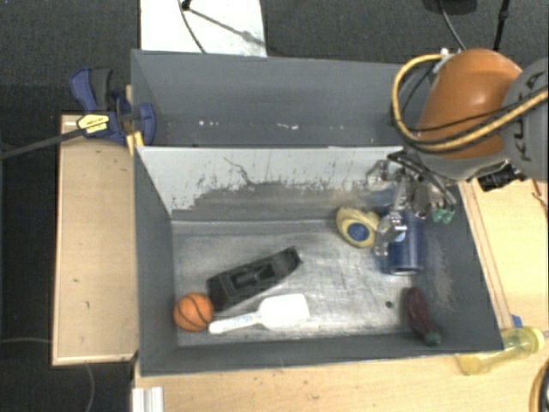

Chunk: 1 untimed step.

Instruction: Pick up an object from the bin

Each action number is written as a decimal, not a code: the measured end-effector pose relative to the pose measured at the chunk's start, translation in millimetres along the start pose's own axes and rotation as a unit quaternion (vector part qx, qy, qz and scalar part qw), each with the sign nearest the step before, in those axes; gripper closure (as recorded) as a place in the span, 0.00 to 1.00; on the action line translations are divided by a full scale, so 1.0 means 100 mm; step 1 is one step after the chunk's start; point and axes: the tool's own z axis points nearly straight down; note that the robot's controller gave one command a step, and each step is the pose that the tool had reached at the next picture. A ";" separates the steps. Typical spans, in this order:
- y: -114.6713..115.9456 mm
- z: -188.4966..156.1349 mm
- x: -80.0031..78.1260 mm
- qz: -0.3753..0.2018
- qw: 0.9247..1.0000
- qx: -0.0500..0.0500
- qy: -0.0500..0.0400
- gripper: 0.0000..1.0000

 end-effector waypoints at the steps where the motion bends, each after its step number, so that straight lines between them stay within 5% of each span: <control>1: -0.12 0.68 -0.06 0.030 0.999 -0.002 -0.015 0.00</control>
Offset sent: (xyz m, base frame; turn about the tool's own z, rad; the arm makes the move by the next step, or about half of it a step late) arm -0.0023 -0.0308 -0.1186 0.2939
